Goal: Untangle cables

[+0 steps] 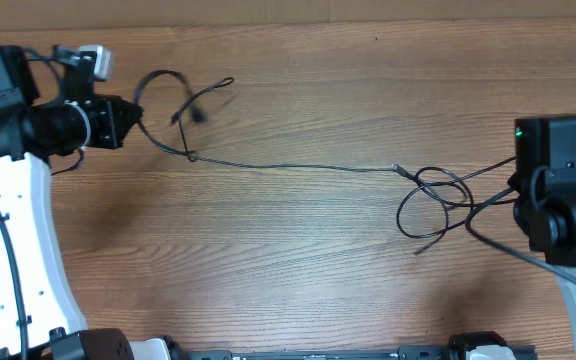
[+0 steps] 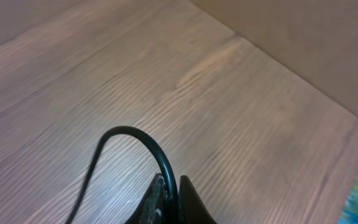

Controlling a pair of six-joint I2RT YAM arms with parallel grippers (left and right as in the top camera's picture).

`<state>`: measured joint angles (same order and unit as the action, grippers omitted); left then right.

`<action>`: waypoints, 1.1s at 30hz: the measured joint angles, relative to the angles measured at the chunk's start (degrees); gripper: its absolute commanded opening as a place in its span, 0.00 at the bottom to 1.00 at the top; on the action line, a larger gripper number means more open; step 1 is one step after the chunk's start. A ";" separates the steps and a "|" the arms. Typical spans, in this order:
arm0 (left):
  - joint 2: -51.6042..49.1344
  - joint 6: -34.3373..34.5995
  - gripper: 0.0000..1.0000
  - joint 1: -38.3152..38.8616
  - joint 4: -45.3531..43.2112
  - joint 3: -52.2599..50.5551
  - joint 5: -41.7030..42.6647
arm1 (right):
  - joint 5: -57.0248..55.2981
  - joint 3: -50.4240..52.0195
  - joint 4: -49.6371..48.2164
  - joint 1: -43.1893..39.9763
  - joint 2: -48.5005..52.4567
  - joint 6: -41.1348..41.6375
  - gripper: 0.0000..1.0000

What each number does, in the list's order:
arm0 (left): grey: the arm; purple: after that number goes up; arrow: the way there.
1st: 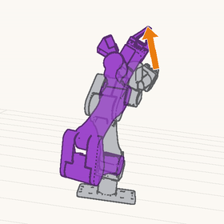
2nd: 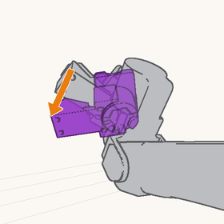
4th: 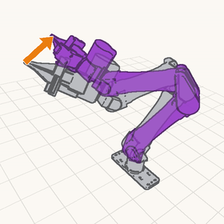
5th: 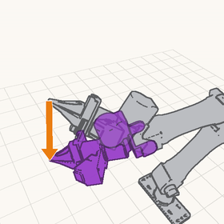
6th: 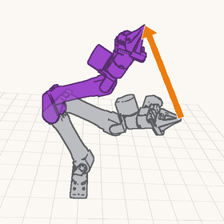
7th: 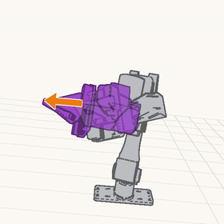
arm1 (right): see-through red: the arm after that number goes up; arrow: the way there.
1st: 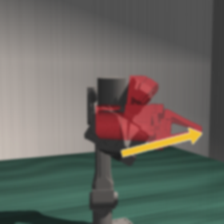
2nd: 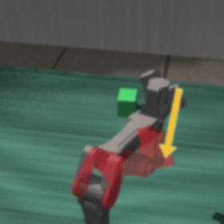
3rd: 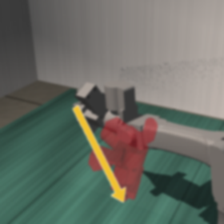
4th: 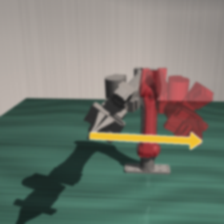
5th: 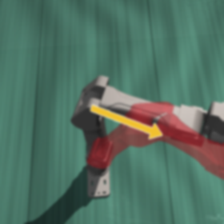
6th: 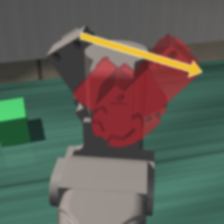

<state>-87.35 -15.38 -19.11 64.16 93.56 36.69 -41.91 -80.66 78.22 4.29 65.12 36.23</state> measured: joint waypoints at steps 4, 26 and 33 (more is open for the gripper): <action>0.68 0.00 0.04 -0.66 0.09 0.00 -0.35 | -0.17 0.00 -0.04 -3.17 1.40 0.28 0.04; 0.68 0.00 0.05 -0.63 0.13 0.00 1.79 | 19.50 0.00 -7.41 -4.63 8.83 -10.32 1.00; 0.68 0.00 0.04 -0.20 0.15 0.00 1.92 | 34.10 0.00 -4.15 -4.63 12.02 -19.89 1.00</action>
<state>-86.67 -15.38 -19.31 64.31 93.56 38.61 -7.81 -80.66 74.06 -0.34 77.14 16.34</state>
